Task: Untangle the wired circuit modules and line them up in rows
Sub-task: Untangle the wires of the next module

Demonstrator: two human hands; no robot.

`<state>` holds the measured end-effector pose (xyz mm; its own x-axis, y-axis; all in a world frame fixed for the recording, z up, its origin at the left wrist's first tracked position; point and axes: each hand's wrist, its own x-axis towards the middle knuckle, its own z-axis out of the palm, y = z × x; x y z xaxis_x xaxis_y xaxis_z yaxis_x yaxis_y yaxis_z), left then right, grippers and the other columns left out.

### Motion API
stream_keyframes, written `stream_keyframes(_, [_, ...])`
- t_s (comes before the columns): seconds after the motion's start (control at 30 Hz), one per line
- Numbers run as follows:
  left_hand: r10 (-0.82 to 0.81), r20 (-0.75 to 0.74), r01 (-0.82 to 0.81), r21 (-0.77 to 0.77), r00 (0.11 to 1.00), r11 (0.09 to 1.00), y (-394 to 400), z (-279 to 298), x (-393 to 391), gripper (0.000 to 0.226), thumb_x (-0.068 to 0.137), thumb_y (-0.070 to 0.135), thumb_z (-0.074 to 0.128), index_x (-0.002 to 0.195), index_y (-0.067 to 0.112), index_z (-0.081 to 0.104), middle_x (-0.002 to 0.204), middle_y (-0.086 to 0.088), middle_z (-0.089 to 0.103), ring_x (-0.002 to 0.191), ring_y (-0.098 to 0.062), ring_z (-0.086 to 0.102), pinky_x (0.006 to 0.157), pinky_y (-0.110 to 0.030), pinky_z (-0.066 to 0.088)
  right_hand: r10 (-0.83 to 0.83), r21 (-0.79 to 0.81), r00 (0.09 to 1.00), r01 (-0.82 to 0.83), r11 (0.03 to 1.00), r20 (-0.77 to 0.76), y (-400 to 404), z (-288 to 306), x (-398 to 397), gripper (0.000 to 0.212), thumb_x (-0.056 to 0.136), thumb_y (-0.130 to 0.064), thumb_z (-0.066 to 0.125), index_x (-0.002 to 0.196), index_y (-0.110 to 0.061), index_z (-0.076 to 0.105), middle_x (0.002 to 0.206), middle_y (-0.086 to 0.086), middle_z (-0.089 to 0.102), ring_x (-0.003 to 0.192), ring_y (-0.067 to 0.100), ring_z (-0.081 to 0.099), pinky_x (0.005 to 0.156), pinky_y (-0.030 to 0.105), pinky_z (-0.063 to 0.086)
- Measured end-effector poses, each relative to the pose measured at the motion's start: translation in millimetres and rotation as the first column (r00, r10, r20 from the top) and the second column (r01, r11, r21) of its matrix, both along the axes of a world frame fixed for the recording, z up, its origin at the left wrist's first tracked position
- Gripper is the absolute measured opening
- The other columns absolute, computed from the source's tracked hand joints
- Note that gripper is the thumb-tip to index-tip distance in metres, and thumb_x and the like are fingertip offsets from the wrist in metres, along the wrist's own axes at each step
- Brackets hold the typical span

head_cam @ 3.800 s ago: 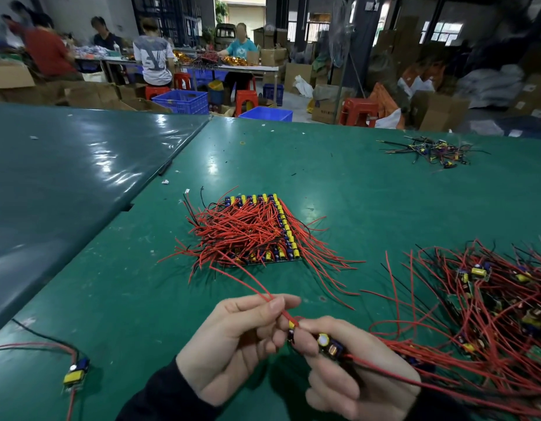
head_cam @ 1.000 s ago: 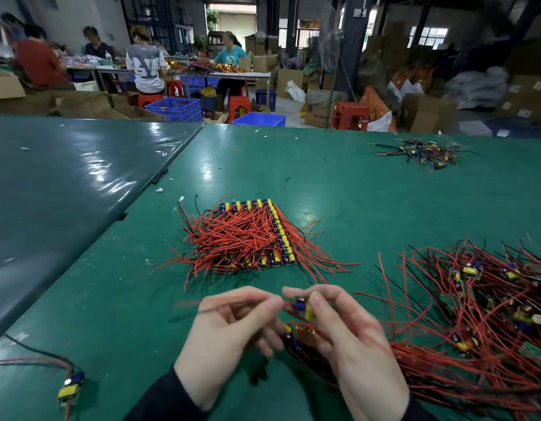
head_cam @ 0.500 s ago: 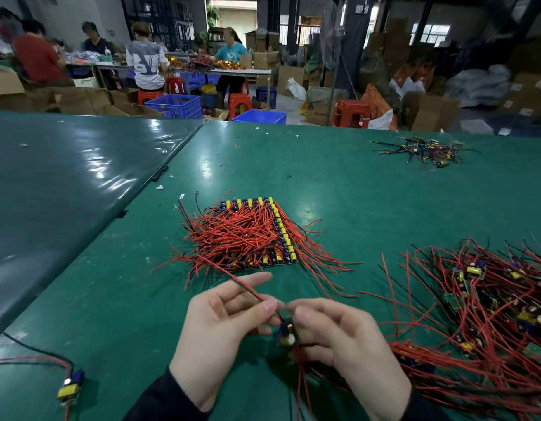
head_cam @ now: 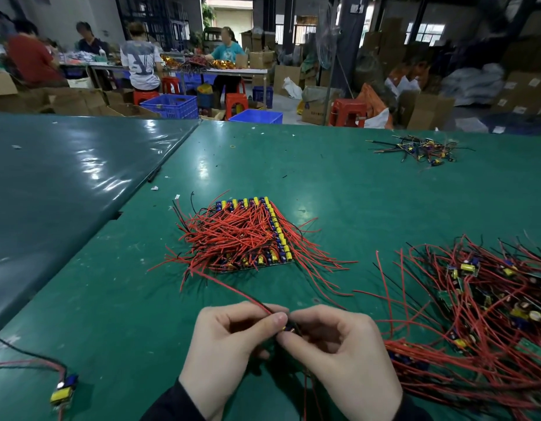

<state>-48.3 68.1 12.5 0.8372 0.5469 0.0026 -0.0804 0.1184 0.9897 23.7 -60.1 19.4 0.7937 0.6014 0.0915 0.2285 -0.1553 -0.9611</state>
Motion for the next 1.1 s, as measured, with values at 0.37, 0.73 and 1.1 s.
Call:
stream_keyframes(0.37, [-0.269,0.058,0.270,-0.004,0.961,0.963,15,7,-5,0.018,0.068,0.017,0.070,0.080,0.005,0.077,0.073,-0.003,0.069,0.064,-0.006,0.061,0.056,-0.014,0.045,0.391,0.276,0.680,-0.277,0.920,-0.621,5,14,6,0.006,0.067,-0.009,0.069,0.063,-0.009,0.073,0.058,0.013,0.062,0.044,0.018,0.059,0.041,0.020,0.045])
stream_keyframes(0.73, [-0.077,0.122,0.030,0.348,0.990,0.937,4,1,-2,0.020,0.077,0.020,0.064,0.071,0.003,0.073,0.081,-0.002,0.070,0.067,-0.010,0.062,0.047,-0.027,0.048,0.223,0.171,0.939,-0.182,0.968,-0.261,3,3,5,0.022,0.081,0.003,0.066,0.066,-0.013,0.066,0.061,0.008,0.058,0.049,0.009,0.049,0.046,0.018,0.040])
stream_keyframes(1.1, [0.118,0.180,-0.138,0.103,0.977,0.985,-6,-3,3,0.021,0.073,0.024,0.063,0.072,0.007,0.076,0.058,-0.005,0.059,0.049,-0.012,0.051,0.043,-0.021,0.041,0.113,0.048,0.993,-0.114,0.992,0.017,2,-5,4,0.009,0.077,-0.025,0.069,0.074,-0.017,0.065,0.059,0.012,0.064,0.052,0.015,0.053,0.051,0.036,0.044])
